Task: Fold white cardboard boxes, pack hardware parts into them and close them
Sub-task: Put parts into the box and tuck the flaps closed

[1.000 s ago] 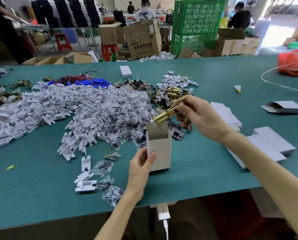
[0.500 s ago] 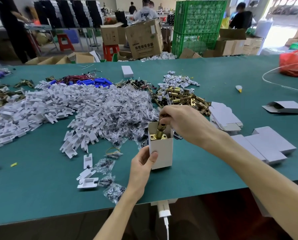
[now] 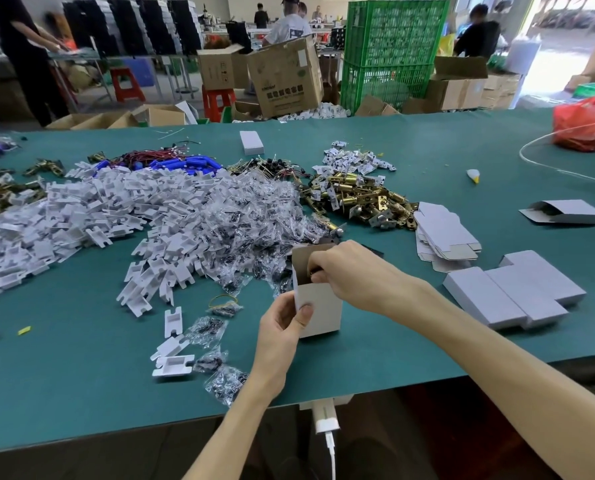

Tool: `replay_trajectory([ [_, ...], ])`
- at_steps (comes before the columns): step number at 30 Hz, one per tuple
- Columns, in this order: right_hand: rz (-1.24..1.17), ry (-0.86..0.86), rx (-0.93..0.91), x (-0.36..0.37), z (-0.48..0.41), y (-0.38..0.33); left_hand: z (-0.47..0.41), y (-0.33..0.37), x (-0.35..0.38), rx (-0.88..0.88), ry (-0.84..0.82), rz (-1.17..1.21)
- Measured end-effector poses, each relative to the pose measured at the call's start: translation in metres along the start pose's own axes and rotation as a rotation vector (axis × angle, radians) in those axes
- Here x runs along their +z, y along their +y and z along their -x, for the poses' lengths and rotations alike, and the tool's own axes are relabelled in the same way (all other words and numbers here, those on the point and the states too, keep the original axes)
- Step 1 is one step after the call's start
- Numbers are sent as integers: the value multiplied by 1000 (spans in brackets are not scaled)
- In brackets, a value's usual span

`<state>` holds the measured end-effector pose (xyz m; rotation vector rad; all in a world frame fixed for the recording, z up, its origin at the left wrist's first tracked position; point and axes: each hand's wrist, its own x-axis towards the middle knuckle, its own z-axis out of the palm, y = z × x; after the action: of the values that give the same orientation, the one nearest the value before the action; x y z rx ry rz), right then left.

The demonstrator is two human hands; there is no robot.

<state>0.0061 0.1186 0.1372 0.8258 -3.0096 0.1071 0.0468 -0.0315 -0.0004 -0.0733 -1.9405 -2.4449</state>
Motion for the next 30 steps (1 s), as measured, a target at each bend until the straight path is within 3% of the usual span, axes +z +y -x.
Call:
replay_trajectory([
  [6,86,-177,31,-2,1,-6,1,-2,-1,7,-5,-12],
  [12,99,-205,38,-4,2,-6,0,-3,-1,7,-11,-34],
  [21,67,-69,39,-8,5,-17,0,-3,-1,4,-6,-68],
  [30,75,232,-35,0,-7,-59,-3,-5,-2,12,31,-173],
])
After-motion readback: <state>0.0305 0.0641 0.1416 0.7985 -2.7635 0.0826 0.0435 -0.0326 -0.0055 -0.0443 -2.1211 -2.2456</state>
